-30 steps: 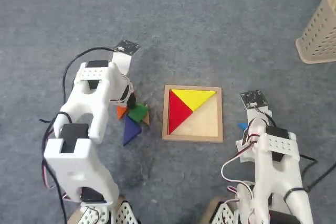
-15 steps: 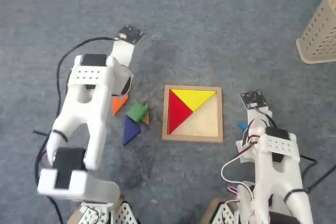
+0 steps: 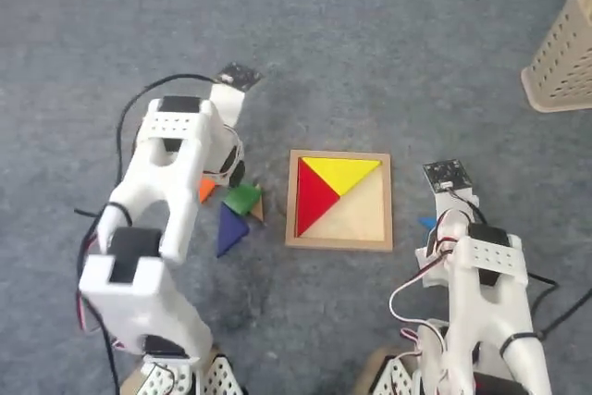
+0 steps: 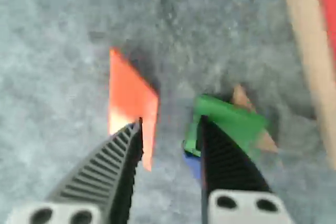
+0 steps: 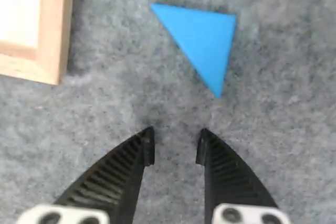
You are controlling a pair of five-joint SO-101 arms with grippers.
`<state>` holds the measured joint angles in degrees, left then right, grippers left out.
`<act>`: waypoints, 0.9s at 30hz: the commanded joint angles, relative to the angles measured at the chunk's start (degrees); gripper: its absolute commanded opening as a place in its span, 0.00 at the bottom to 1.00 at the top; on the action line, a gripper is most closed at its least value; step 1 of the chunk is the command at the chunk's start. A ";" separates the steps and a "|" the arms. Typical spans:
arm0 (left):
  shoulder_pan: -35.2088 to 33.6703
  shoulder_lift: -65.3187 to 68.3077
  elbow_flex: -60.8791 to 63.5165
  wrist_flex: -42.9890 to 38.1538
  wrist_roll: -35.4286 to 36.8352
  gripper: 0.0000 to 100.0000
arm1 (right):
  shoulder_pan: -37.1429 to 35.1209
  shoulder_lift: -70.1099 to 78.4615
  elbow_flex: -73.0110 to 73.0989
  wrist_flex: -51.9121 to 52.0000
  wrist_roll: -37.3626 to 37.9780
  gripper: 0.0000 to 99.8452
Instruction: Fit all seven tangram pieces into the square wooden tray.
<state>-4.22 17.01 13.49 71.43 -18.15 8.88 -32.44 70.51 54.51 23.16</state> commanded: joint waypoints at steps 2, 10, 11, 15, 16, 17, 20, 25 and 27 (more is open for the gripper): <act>-2.55 2.81 -4.26 -1.14 -0.88 0.16 | 0.75 -0.75 0.70 -1.27 0.44 0.15; -5.89 6.86 -4.35 -5.89 -1.05 0.17 | 0.66 -0.75 0.70 -1.27 0.53 0.15; -5.71 6.95 -4.35 -5.89 -1.05 0.17 | 0.66 -0.75 0.70 -1.27 0.53 0.15; -5.45 6.95 -4.53 -5.98 -1.14 0.16 | 0.66 -0.75 0.70 -1.27 0.44 0.15; -5.45 7.12 -4.88 -5.80 -1.14 0.16 | 0.75 -0.75 0.70 -1.27 0.44 0.15; -5.54 7.30 -5.41 -5.63 -1.14 0.16 | 0.75 -0.75 0.70 -1.27 0.44 0.15; -5.89 7.38 -6.29 -5.63 -1.14 0.11 | 0.84 -0.75 0.70 -1.27 0.44 0.15; -5.36 6.86 -7.60 -2.90 -4.84 0.06 | 0.84 -0.75 0.70 -1.27 0.44 0.15; -5.01 6.86 -10.15 0.44 -5.10 0.05 | 0.75 -0.75 0.70 -1.27 0.44 0.15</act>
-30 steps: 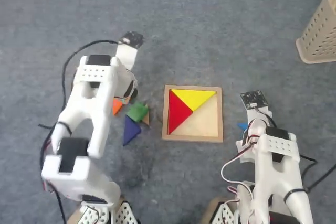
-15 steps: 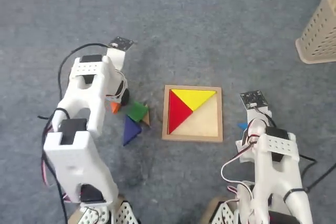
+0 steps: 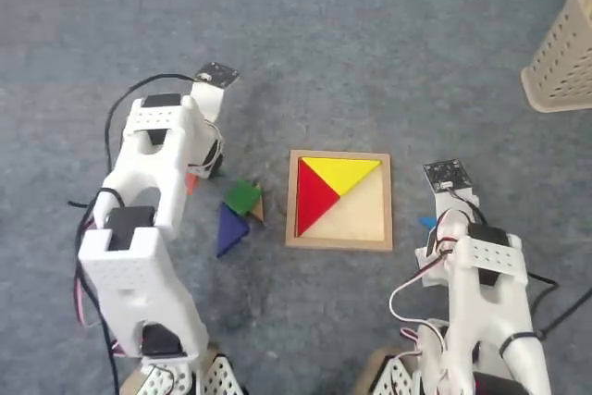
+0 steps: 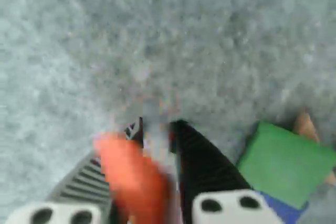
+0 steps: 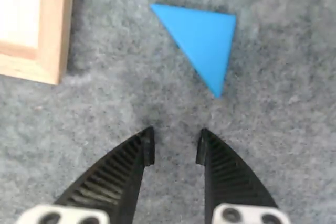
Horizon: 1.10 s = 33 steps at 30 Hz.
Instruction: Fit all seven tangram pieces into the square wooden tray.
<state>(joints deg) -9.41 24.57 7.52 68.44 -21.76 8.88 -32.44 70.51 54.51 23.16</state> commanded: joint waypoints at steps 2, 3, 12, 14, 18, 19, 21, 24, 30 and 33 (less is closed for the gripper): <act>0.26 -0.79 -8.22 7.65 -1.49 0.04 | 0.66 -0.75 0.70 -1.27 0.44 0.15; 0.35 -0.79 -10.51 9.76 -1.49 0.03 | 0.66 -0.75 0.70 -1.27 0.44 0.15; 7.12 -0.79 -22.46 24.70 -0.70 0.01 | 0.66 -0.75 0.70 -1.27 0.44 0.15; 11.60 -1.41 -23.52 26.46 2.29 0.01 | 0.66 -0.75 0.79 -1.27 0.44 0.15; 21.19 -5.89 -22.99 25.05 8.70 0.01 | 0.66 -0.75 0.79 -1.27 0.35 0.15; 23.74 -7.30 -21.93 24.00 9.93 0.01 | 0.75 -0.75 0.79 -1.27 0.35 0.15; 28.75 -10.55 -17.36 20.75 10.64 0.01 | 0.84 -0.84 0.79 -1.27 0.35 0.15; 34.90 -16.09 -6.64 11.69 10.90 0.01 | 0.92 -0.84 0.79 -1.27 0.44 0.13; 38.68 -18.73 5.49 -2.37 10.99 0.01 | 0.92 -0.92 0.79 -1.71 0.62 0.02; 40.26 -15.30 5.41 -2.99 10.73 0.01 | 1.01 -0.92 0.79 -1.80 0.53 0.01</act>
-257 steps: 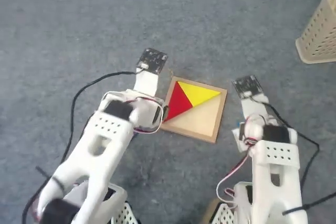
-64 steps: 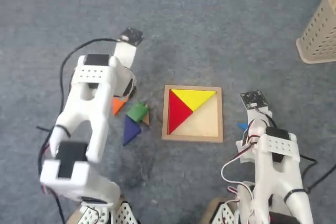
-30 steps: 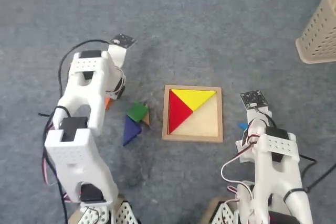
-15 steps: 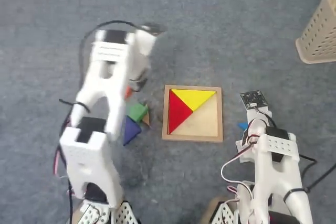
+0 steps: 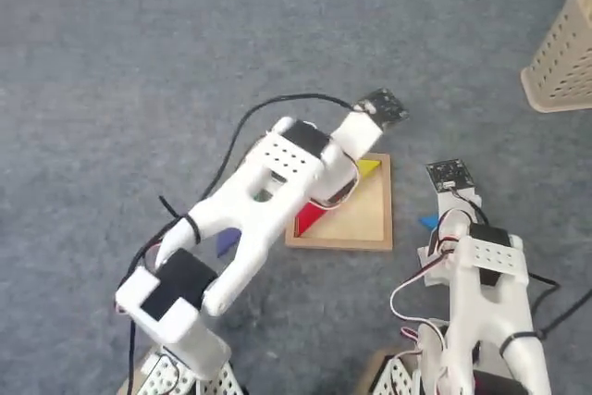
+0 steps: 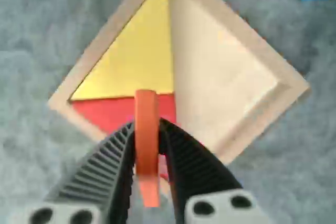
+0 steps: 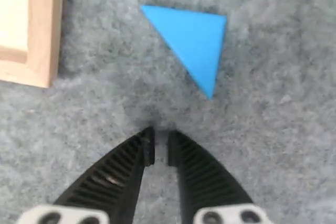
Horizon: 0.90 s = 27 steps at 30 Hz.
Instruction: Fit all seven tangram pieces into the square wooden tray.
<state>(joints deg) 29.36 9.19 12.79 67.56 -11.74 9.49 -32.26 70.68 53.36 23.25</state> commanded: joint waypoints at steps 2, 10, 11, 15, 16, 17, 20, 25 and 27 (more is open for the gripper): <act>2.99 1.93 0.13 -2.11 0.70 0.01 | 0.40 -1.10 0.62 -0.75 0.35 0.01; 6.51 4.04 0.57 -1.85 0.97 0.03 | 0.40 -1.10 0.62 -0.75 0.35 0.01; 6.51 4.04 1.19 -1.93 0.97 0.04 | 0.40 -1.10 0.62 -0.75 0.35 0.01; 6.15 4.04 2.24 -2.02 0.97 0.09 | 0.40 -1.10 0.62 -0.75 0.44 0.01; 6.15 4.04 2.42 -2.11 0.97 0.09 | 0.40 -1.10 0.62 -0.75 0.44 0.01; 6.15 3.96 2.42 -2.11 0.97 0.09 | 0.40 -1.10 0.62 -0.75 0.44 0.01; 6.24 3.96 2.42 -2.11 0.88 0.09 | 0.31 -1.10 0.62 -0.75 0.44 0.01; 5.63 3.34 2.15 -1.67 0.62 0.09 | 0.13 -1.10 0.62 -0.75 0.44 0.01; 5.45 3.34 2.15 -1.76 0.62 0.09 | 0.13 -1.10 0.62 -0.75 0.44 0.01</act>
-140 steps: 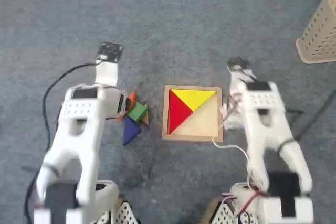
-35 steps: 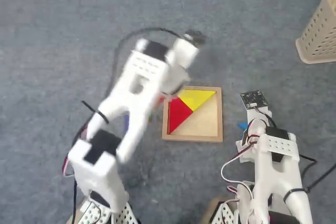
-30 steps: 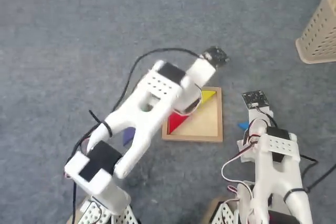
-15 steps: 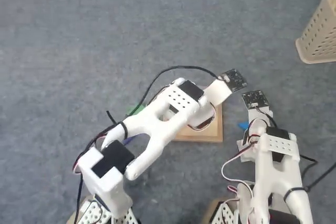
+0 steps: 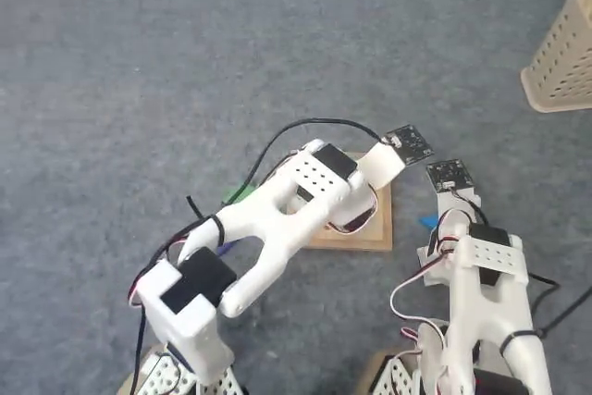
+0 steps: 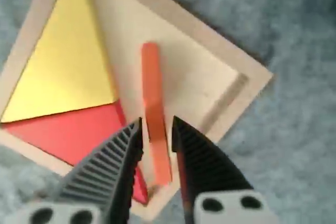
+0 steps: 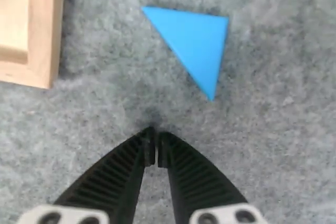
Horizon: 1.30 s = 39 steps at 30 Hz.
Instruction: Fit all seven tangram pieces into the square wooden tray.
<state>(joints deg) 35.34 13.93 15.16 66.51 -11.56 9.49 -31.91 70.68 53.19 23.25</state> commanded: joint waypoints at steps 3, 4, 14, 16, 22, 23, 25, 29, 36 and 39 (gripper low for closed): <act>-0.62 -1.41 -1.36 0.26 0.44 0.09 | 0.04 -1.45 0.62 -0.57 0.53 0.01; -0.62 -1.41 -1.98 0.97 0.44 0.09 | 0.04 -1.45 0.62 -0.57 0.53 0.01; -4.57 -1.32 -4.97 1.76 0.44 0.09 | -0.04 -1.45 0.62 -0.57 0.62 0.01; -5.01 -1.23 -5.41 1.67 0.44 0.09 | -0.04 -1.45 0.62 -0.57 0.62 0.01; -5.19 -1.32 -6.73 0.88 0.79 0.09 | -0.04 -1.45 0.62 -0.57 0.62 0.01; -5.10 -0.88 -6.99 0.18 0.79 0.09 | -0.04 -1.45 0.62 -0.57 0.62 0.01; -5.10 -0.44 -6.20 -2.20 0.79 0.09 | -0.04 -1.45 0.62 -0.57 0.62 0.01; -4.84 2.90 -5.23 -4.66 0.88 0.09 | -0.04 -1.45 0.62 -0.57 0.62 0.01; -2.90 7.12 -5.14 -4.22 0.70 0.09 | -0.04 -1.45 0.62 -0.57 0.62 0.01; -2.99 7.03 -5.14 -1.85 0.44 0.09 | -0.04 -1.45 0.62 -0.57 0.62 0.01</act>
<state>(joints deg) 31.91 21.23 10.59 62.99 -11.38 9.41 -31.91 70.68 53.19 23.25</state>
